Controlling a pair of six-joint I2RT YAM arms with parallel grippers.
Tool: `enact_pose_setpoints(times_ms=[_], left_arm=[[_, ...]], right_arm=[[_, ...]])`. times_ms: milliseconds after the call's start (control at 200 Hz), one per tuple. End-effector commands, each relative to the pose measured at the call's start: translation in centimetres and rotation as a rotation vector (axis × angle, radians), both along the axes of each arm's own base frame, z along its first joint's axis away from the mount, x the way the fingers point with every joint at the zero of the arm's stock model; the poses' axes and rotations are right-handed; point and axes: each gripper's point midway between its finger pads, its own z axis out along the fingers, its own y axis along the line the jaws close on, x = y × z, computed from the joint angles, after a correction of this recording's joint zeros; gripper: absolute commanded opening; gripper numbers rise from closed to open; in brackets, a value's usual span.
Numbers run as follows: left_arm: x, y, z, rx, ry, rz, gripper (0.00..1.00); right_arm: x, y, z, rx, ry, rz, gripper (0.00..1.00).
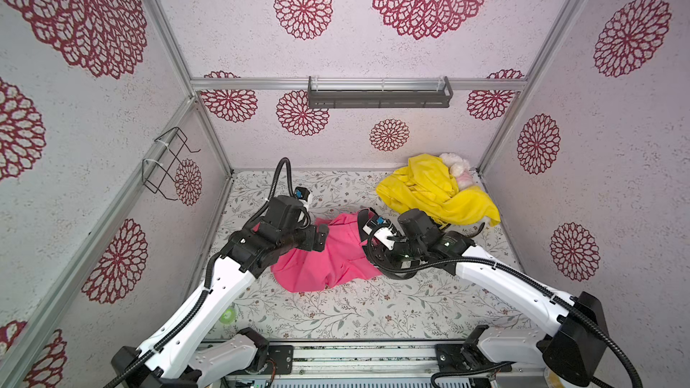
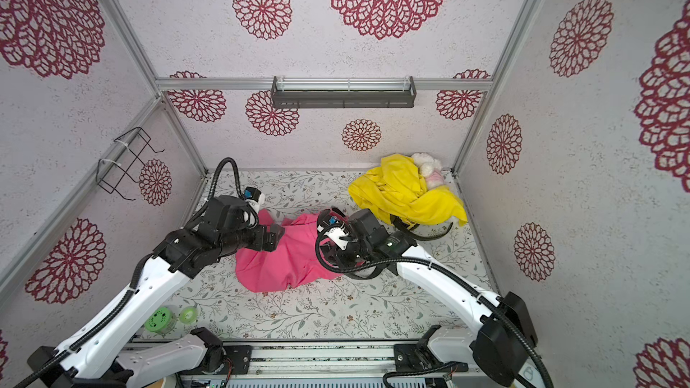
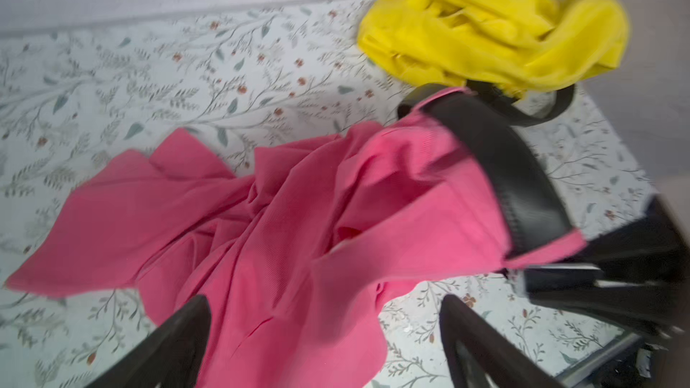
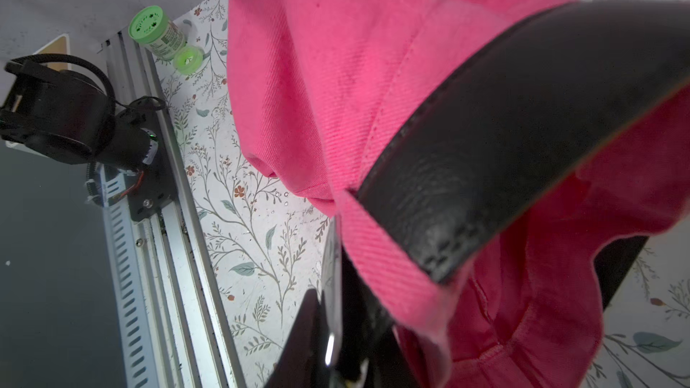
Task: Remove the belt from the trousers
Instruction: Adjust the trousers at the center of the board.
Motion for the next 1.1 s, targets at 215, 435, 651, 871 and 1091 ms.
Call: enact_pose_setpoints(times_ms=[215,435,651,871,1091], left_arm=[[-0.6,-7.0,-5.8,0.168,-0.055,-0.259,0.97],[1.2,-10.5,-7.2,0.162,-0.117,-0.350,0.98],[2.2,-9.9,-9.3,0.097,-0.014,-0.319,0.00],[-0.4,-9.1,-9.4,0.001,0.146,-0.282,0.00],[-1.3,-9.2,-8.5,-0.037,0.250,-0.263,0.00]], right_arm=[[-0.3,0.2,5.3,0.106,0.002,0.093,0.01],[-0.6,0.1,5.5,0.124,0.025,0.108,0.01],[2.0,-1.4,1.4,0.053,0.076,0.008,0.01],[5.4,-1.8,-2.9,-0.014,0.105,-0.161,0.39],[6.3,-4.1,-2.4,-0.116,-0.053,-0.330,0.85]])
